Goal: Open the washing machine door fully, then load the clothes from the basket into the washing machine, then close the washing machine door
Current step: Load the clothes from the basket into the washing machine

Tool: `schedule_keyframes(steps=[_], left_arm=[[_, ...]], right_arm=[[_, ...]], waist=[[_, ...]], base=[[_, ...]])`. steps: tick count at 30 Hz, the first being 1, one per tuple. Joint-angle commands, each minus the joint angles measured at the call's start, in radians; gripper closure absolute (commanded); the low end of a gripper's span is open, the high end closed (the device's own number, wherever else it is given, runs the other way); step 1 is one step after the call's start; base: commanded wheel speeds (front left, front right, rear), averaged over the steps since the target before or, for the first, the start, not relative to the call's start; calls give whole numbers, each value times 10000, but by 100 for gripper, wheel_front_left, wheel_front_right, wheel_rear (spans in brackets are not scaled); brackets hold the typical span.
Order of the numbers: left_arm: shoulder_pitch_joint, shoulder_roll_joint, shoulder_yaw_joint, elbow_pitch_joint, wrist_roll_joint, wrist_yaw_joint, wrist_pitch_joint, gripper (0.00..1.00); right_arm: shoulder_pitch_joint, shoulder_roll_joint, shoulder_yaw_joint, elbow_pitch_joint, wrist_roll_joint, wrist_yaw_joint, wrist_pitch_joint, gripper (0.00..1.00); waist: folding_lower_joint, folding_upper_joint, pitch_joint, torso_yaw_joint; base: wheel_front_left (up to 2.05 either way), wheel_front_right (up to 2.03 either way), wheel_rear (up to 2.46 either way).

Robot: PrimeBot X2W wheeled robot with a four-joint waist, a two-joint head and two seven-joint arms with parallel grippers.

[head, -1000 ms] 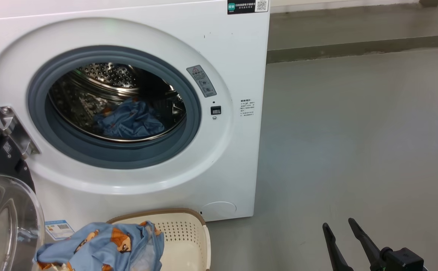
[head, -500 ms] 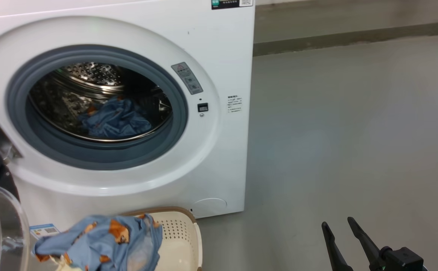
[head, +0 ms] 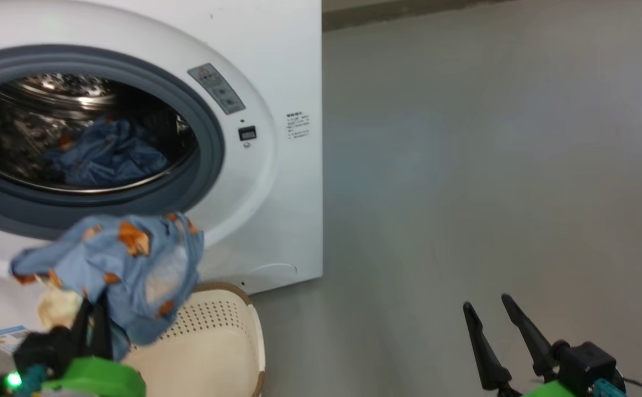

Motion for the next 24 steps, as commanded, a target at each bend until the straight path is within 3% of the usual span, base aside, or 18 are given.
schedule_keyframes(steps=[1, 9, 24], left_arm=[[-950, 383, 511, -58, 22, -37, -93, 100], [-3318, 1350, 1065, 733, 93, -114, -93, 100], [-7032, 2973, 998, 2920, 871, -164, -93, 100]], right_arm=[[-636, -1, 368, -356, 7, 27, -48, 0], [-1388, 33, 729, -608, 33, 27, -48, 0], [-1865, 40, 1206, -902, -65, 27, -48, 0]], waist=[[-1, 0, 756, -566], [-1, 0, 2355, -1208], [-1, 0, 4336, -1467]], base=[[0, 0, 0], [0, 0, 0], [0, 0, 0]])
